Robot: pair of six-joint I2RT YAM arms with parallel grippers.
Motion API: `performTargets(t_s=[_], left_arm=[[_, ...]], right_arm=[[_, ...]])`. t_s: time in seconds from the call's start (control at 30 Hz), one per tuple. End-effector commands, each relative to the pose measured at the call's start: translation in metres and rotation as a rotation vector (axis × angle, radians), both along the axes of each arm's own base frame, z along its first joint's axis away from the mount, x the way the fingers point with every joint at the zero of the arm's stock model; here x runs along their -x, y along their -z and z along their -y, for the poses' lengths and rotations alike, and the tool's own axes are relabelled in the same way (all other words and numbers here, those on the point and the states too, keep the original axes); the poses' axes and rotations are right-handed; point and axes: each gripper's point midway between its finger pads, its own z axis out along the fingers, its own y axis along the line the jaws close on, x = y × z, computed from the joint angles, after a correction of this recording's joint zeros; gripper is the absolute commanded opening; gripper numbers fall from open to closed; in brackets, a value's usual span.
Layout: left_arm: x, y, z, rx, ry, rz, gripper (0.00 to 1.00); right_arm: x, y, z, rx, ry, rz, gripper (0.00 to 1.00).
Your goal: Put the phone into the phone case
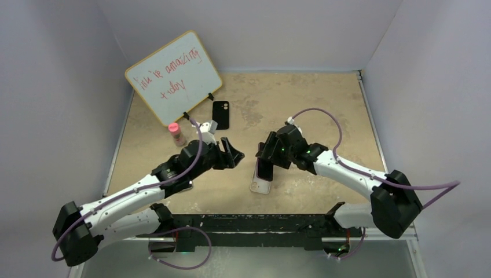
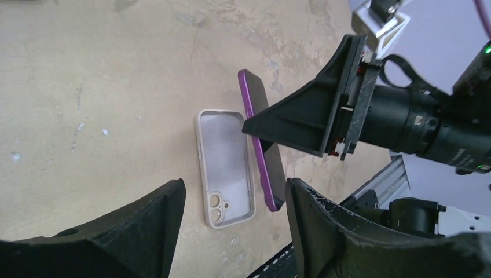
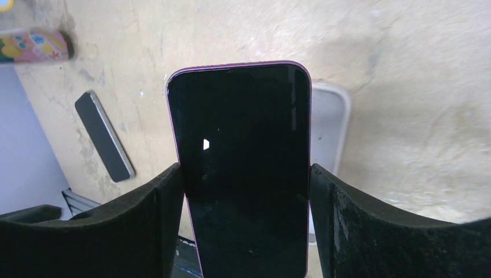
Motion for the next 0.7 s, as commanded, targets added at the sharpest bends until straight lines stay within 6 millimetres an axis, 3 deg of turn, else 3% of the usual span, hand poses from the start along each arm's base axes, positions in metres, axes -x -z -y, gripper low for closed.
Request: performTargets(t_s=[0.0,0.23,0.47,0.67], left_arm=[[0.004,0.003,-0.032,-0.085,-0.027,-0.005,0.66],[0.01,0.011,-0.041,-0.076,-0.032,-0.03,0.67],[0.015,0.026,-0.037,-0.072,-0.011,-0.064,0.65],[0.017,0.035,-0.033,-0.076,0.004,-0.085,0.64]], right_arm=[[-0.009,-0.01,-0.028,-0.074,0.033,0.056,0.34],[0.005,0.013,-0.049,-0.02,0.018,0.036,0.36],[0.01,0.037,-0.044,0.059,0.039,0.026,0.36],[0.012,0.045,-0.037,0.075,0.06,0.024,0.38]])
